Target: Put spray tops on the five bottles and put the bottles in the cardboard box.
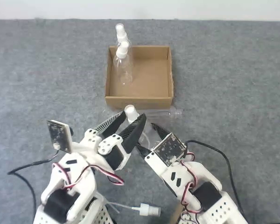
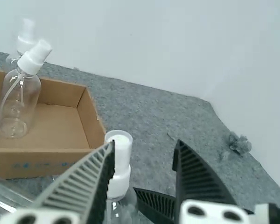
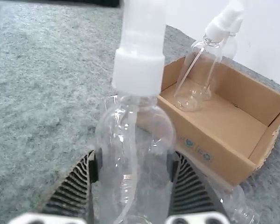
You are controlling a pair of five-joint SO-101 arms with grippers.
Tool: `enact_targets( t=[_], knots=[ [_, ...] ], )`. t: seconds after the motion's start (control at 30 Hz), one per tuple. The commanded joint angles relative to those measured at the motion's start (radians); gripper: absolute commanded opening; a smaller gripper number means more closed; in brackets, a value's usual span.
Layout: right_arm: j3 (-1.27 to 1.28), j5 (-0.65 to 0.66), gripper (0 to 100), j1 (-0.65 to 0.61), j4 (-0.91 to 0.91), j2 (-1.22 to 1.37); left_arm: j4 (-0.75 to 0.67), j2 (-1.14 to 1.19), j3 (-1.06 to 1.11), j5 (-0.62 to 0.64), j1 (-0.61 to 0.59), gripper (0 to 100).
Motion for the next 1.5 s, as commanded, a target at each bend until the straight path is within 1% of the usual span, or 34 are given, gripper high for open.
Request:
enact_targets(
  t=[0.0,0.1,0.2,0.4,0.53,0.87,0.97,1.07,1.13,1.33,1.4,1.47],
  knots=[
    [-0.064,0.018,0.6,0.007,-0.036,-0.005,0.003,-0.014,-0.065,0.017,-0.002,19],
    [-0.058,0.034,0.6,0.041,-0.041,-0.005,-0.003,-0.014,-0.081,0.031,-0.071,19],
    [-0.037,0.035,0.6,0.062,-0.074,-0.005,-0.005,-0.014,-0.105,0.055,-0.17,19],
    [-0.034,0.035,0.6,0.062,-0.081,-0.005,-0.006,-0.014,-0.11,0.126,-0.322,19],
    [-0.034,0.035,0.6,0.059,-0.082,-0.005,-0.006,-0.014,-0.107,0.16,-0.381,19],
    [-0.041,0.035,0.6,0.056,-0.087,-0.007,-0.006,-0.014,-0.107,0.245,-0.48,19],
    [-0.041,0.035,0.6,0.056,-0.131,-0.007,-0.008,-0.014,-0.107,0.252,-0.505,17],
    [-0.041,0.035,0.6,0.056,-0.156,-0.007,-0.063,-0.014,-0.082,0.25,-0.531,7],
    [-0.041,0.035,0.6,0.056,-0.157,-0.007,-0.132,-0.014,-0.036,0.25,-0.548,1],
    [-0.043,0.035,0.6,0.054,-0.219,-0.007,-0.396,-0.014,0.142,0.25,-0.571,1],
    [-0.043,0.037,0.6,0.039,-0.24,-0.007,-0.446,-0.014,0.179,0.25,-0.571,1],
    [-0.043,0.048,0.6,0.005,-0.246,-0.007,-0.468,-0.014,0.191,0.25,-0.569,1]
  ],
)
